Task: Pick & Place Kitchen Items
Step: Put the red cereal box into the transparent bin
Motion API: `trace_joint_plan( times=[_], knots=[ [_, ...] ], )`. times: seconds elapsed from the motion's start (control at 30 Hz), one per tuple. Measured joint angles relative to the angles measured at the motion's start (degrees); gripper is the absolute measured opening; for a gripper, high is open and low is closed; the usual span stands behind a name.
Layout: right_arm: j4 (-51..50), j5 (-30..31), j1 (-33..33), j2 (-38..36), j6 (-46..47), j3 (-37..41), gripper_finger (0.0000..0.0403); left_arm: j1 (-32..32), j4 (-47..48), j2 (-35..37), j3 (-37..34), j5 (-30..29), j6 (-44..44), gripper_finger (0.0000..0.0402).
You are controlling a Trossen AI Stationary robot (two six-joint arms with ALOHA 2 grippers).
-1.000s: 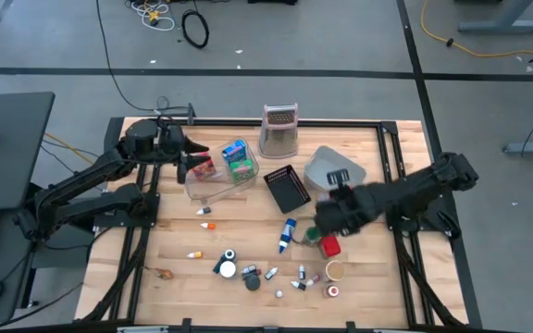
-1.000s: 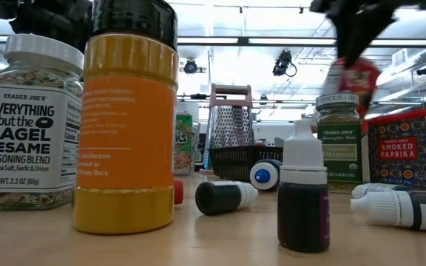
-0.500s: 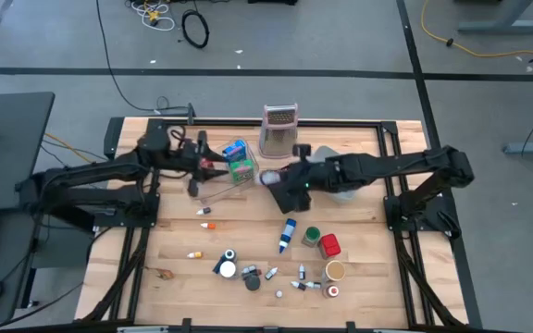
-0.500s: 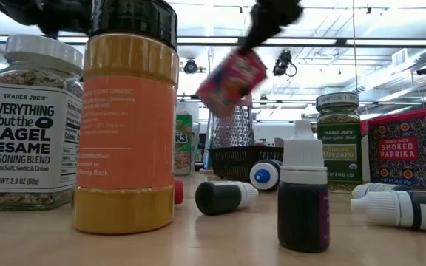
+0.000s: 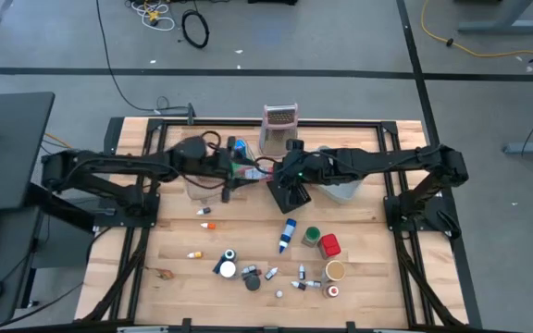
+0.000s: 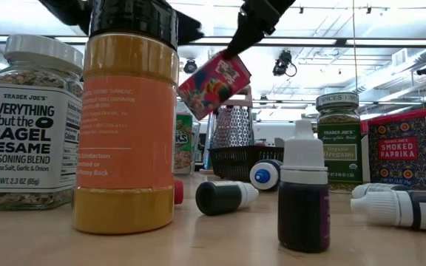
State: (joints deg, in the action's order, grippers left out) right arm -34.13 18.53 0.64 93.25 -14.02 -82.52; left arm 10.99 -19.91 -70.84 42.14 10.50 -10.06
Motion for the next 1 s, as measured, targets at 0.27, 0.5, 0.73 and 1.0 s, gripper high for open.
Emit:
trace_joint_plan(
  times=[0.27, 0.5, 0.73, 1.0],
  knots=[
    [-0.40, -0.16, 0.02, 0.18, 0.00, 0.02, 0.0064, -2.80, 4.78, -7.53, 6.15, -7.35, -0.24, 0.0247],
    [-0.43, -0.14, 0.02, 0.18, -0.07, 0.02, 0.0064, -3.91, 15.87, -10.06, 11.02, -13.04, 0.34, 0.0234],
    [-0.52, 0.01, 0.02, 0.18, -0.22, 0.02, 0.0064, -4.53, 16.36, -9.71, 11.34, -17.06, 2.57, 0.0208],
    [0.32, -1.09, -0.02, 0.18, -2.45, 0.07, 0.0064, -4.55, 18.61, -9.78, 11.42, -16.82, 3.94, 0.0135]
  ],
)
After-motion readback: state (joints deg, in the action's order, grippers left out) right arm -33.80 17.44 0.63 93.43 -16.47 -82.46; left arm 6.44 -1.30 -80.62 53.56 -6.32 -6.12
